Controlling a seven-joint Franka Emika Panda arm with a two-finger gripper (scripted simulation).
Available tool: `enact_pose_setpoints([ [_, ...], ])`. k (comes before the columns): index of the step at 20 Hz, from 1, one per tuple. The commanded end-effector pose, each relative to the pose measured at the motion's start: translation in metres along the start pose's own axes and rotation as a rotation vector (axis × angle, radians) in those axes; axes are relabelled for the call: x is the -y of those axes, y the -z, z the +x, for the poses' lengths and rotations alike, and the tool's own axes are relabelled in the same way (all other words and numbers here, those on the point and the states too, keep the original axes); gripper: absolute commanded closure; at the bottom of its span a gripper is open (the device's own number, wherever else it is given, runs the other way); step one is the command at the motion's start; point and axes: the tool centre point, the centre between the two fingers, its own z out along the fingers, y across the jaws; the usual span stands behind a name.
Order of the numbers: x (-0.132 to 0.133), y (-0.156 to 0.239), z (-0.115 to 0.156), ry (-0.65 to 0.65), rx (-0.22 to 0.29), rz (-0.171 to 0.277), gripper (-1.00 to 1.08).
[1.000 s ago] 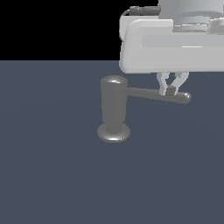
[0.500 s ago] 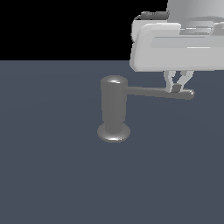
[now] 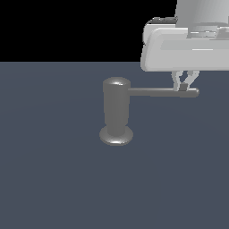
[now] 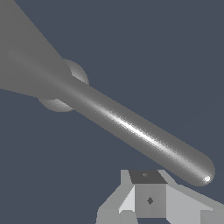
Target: Turn on the faucet by rotating a designated handle.
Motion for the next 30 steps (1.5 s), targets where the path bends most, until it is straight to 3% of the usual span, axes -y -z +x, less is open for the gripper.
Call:
enact_pose_setpoints([
  [1,-0.002,-0.007,0.006,0.007,0.013,0.002,1.08],
  [30,-0.063,-0.019,0.073,-0.01,0.035,0.01,1.08],
])
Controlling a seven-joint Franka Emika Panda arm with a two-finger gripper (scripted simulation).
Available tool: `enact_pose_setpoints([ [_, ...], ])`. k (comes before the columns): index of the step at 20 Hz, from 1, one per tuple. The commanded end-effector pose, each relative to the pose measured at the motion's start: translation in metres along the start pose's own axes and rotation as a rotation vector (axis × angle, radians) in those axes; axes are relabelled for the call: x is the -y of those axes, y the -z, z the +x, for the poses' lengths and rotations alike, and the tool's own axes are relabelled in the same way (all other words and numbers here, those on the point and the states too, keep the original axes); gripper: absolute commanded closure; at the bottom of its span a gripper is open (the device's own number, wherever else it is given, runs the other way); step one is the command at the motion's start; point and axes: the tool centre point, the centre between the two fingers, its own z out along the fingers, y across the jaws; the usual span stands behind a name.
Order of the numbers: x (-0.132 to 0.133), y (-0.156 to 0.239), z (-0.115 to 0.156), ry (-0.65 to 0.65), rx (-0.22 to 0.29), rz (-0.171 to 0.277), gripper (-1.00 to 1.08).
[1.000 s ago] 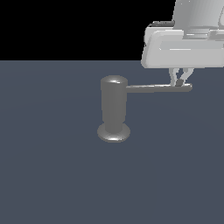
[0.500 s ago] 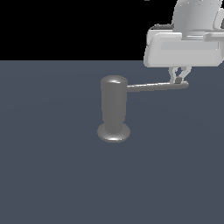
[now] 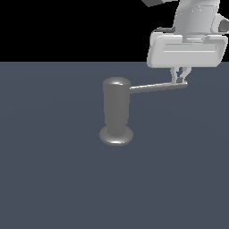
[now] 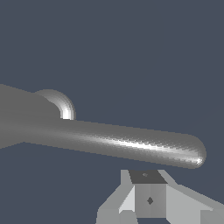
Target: Turn on the faucet by rotating a designated handle.
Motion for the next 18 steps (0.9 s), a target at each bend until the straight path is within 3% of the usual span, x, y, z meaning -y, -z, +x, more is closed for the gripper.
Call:
enact_pose_setpoints([
  [1,-0.024,-0.016,-0.012,-0.042,0.031,0.0,1.08],
  [2,0.0,-0.001,0.001,0.001,0.002,0.001,1.08],
  [18,0.001,-0.007,0.053,-0.013,0.011,0.001,1.08],
])
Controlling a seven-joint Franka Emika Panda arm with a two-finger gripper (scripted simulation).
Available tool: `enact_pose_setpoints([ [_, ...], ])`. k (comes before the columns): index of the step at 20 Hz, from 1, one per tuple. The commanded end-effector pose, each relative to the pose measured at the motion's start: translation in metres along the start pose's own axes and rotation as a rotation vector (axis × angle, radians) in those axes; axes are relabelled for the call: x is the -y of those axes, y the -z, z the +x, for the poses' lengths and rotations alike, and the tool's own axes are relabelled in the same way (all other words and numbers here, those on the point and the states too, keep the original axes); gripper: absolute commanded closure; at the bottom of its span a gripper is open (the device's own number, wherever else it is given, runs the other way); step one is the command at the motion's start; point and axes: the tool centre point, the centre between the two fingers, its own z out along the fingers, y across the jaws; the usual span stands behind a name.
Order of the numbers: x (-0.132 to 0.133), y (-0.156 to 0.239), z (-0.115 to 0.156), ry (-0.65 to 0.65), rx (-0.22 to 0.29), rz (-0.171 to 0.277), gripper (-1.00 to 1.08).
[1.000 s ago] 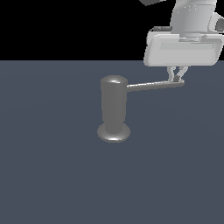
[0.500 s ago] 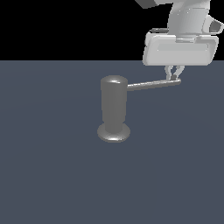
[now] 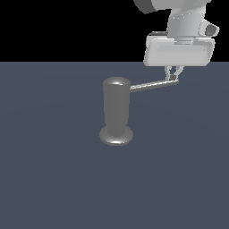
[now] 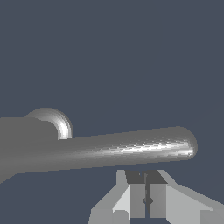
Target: Turn on the faucet by rotating a designated handle.
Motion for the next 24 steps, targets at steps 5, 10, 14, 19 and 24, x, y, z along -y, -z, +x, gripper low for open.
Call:
enact_pose_setpoints([
  [5,0.007,-0.008,0.023,0.004,0.008,0.002,1.08],
  [10,0.007,-0.01,0.037,0.0,0.011,0.002,1.08],
  [14,0.007,-0.011,0.049,-0.003,0.013,0.002,1.08],
  [19,0.007,-0.013,0.062,-0.007,0.015,0.002,1.08],
  [24,0.007,-0.015,0.075,-0.01,0.018,0.002,1.08],
])
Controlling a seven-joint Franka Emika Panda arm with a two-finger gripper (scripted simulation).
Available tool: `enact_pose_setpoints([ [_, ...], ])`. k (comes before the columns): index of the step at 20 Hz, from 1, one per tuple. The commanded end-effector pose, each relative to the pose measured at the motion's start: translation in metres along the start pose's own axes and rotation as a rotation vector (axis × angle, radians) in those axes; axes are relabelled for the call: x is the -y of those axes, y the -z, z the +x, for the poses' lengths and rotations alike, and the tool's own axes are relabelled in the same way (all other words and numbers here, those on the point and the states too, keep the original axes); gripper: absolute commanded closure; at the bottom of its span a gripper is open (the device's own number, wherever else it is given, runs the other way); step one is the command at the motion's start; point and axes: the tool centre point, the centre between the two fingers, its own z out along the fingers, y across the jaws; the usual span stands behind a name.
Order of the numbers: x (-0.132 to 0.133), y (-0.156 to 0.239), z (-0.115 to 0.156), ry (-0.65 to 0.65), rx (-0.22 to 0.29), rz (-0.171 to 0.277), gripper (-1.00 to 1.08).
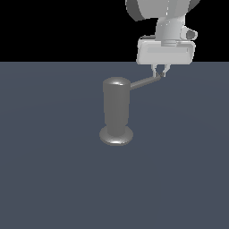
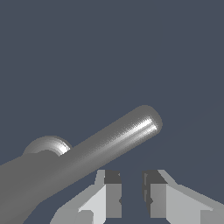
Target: Turn on the faucet by rotating a designated handle.
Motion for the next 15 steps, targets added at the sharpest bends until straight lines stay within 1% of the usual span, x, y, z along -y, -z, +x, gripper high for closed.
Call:
enact_pose_setpoints([
  [1,0.0,-0.014,0.006,-0.004,0.014,0.001,1.08],
  [15,0.0,-0.018,0.037,-0.012,0.021,0.001,1.08],
])
